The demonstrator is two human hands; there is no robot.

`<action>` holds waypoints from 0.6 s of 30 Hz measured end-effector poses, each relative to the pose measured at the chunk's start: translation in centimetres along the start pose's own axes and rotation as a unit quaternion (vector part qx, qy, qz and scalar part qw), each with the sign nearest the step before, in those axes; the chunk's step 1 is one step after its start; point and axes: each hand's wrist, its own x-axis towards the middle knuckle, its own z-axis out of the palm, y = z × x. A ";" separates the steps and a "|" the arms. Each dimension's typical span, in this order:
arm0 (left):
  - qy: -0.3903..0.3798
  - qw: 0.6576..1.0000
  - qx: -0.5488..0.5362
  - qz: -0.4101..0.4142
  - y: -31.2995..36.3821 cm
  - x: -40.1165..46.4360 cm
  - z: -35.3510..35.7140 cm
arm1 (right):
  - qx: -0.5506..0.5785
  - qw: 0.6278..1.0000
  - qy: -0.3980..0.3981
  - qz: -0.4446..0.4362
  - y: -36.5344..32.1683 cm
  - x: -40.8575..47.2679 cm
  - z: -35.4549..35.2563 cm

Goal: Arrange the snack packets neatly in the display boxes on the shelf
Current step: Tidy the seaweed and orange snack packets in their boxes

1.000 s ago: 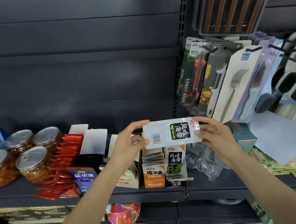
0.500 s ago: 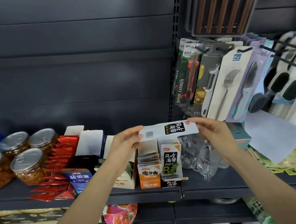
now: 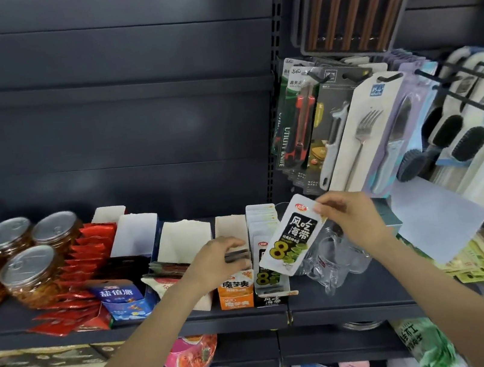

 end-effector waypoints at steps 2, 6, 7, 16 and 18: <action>-0.011 0.997 0.072 0.008 -0.5 0.0 0.2 | -0.045 0.999 -0.024 -0.006 0.3 0.2 1.2; -0.022 0.998 0.063 0.006 -0.9 -0.1 0.2 | -0.109 0.992 -0.050 -0.029 0.3 0.7 3.7; -0.022 0.998 0.064 0.011 -1.0 -0.1 0.2 | -0.120 0.990 -0.060 -0.035 0.2 0.8 4.3; 0.073 0.991 0.076 0.078 -0.8 -0.5 0.9 | -0.236 0.965 -0.110 -0.027 2.0 0.4 8.2; 0.080 0.989 0.058 0.107 -0.4 -0.7 0.9 | -0.250 0.961 -0.116 -0.018 2.2 0.6 8.6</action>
